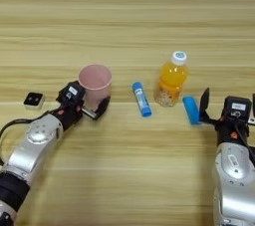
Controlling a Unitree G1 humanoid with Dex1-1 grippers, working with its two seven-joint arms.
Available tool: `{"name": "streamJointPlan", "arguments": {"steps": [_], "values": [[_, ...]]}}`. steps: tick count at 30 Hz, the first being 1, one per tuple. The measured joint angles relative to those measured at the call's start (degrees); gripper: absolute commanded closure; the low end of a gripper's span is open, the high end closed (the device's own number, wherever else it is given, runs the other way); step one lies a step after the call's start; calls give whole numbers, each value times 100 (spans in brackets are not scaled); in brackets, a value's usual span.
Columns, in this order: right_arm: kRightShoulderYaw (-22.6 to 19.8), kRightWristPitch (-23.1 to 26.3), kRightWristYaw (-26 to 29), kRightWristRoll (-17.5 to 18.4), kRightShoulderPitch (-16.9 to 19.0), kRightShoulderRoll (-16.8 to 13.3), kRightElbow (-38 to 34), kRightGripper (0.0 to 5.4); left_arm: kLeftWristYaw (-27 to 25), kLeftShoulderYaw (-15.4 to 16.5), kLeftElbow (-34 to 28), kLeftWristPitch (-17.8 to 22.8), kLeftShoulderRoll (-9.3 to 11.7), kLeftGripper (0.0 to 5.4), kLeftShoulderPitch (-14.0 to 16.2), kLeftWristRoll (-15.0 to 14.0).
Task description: Move the objects on the table
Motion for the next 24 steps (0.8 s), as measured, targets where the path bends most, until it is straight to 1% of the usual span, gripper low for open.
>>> {"name": "streamJointPlan", "arguments": {"steps": [4,5,9,13,15,16,18,19,24], "values": [[9,9,0,-1,1,2,-3,2,61,84,285,-117,-26,0,-117,-3],[12,10,0,-1,1,5,-3,0,64,107,317,-131,-31,18,-145,-4],[13,11,0,-1,2,7,-3,0,77,165,405,-224,-93,56,-162,-13],[13,13,0,-1,3,7,-3,0,75,212,415,-239,-99,91,-162,-14],[13,15,0,-1,3,7,-4,0,66,219,414,-243,-104,114,-162,-13],[13,16,0,-2,3,8,-4,0,62,220,414,-243,-104,139,-162,-13],[19,18,-3,-6,2,11,-4,0,52,223,400,-243,-102,144,-154,-14],[27,19,-5,-10,2,13,-4,0,46,223,377,-242,-96,144,-140,-14],[75,37,-34,-46,4,63,-30,0,-91,222,-137,-218,53,145,259,-22]]}}
